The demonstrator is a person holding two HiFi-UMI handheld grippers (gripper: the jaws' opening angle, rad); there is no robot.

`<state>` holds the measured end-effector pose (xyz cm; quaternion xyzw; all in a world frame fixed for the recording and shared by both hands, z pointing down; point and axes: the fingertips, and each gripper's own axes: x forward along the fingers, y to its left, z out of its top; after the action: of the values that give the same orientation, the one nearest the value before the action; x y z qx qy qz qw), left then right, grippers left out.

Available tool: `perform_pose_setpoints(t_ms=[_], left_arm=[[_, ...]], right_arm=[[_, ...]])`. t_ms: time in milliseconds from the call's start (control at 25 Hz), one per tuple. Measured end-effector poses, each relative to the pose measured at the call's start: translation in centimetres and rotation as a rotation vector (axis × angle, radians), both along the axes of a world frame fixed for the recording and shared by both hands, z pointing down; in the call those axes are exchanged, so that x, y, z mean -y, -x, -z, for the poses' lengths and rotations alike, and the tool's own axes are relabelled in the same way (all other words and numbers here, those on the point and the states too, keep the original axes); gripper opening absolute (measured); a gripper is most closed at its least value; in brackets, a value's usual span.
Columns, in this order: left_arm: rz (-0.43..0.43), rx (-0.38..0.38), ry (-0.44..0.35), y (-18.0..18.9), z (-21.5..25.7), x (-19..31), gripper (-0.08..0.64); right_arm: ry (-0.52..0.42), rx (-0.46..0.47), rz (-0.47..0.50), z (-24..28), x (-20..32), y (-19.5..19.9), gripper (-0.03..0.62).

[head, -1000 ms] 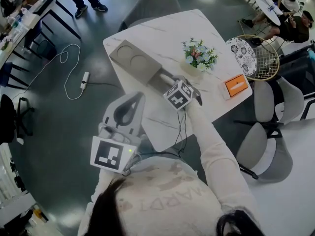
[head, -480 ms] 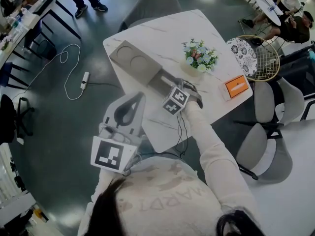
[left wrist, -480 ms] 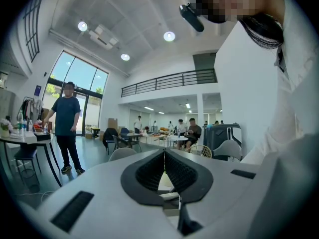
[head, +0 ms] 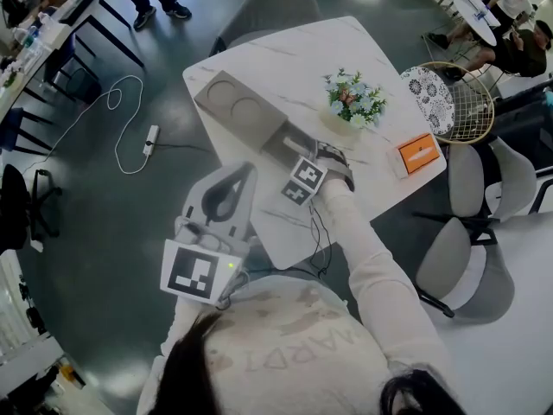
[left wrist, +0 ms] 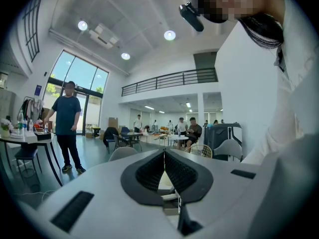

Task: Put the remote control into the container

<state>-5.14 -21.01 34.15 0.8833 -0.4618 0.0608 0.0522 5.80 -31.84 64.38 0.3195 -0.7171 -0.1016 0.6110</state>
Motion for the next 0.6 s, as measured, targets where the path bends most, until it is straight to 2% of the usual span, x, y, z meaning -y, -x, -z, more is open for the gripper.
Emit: perform_pose_setpoints(t_ms=[280,600], left_arm=[[-0.002,-0.002,0.007,-0.1,-0.1,0.2,0.014],[-0.02,-0.003,0.003,-0.3,0.0,0.1,0.014]], right_arm=[[0.027,-0.001,0.023,0.0,-0.3,0.0,0.137],[0.097,0.075,-0.002,0.6,-1.0,0.5,0.153]])
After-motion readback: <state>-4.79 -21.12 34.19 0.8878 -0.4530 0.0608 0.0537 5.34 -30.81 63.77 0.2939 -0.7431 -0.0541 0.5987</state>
